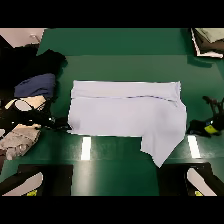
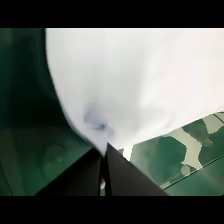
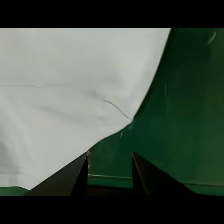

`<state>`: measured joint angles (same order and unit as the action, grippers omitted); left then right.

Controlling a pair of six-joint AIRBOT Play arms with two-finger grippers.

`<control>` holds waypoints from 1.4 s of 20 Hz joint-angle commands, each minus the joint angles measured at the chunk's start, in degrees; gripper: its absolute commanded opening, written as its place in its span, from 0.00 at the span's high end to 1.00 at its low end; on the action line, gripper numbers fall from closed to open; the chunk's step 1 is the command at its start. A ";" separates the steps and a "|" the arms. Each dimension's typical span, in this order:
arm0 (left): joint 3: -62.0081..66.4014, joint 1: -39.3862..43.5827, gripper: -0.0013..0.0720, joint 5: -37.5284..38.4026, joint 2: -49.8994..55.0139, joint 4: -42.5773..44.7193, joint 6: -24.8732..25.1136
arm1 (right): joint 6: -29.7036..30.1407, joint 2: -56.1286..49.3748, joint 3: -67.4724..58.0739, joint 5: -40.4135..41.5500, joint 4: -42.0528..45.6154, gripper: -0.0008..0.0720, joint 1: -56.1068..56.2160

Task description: Fold the shirts.

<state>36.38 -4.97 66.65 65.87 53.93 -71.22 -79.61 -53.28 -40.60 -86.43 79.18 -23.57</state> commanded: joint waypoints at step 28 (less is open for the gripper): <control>2.43 0.00 0.95 21.46 -22.23 2.21 -6.93 | 0.63 14.62 -4.98 -9.09 3.54 0.96 0.85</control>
<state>38.50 -4.95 82.21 48.95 56.93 -74.85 -77.69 -42.98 -41.23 -94.80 82.24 -23.27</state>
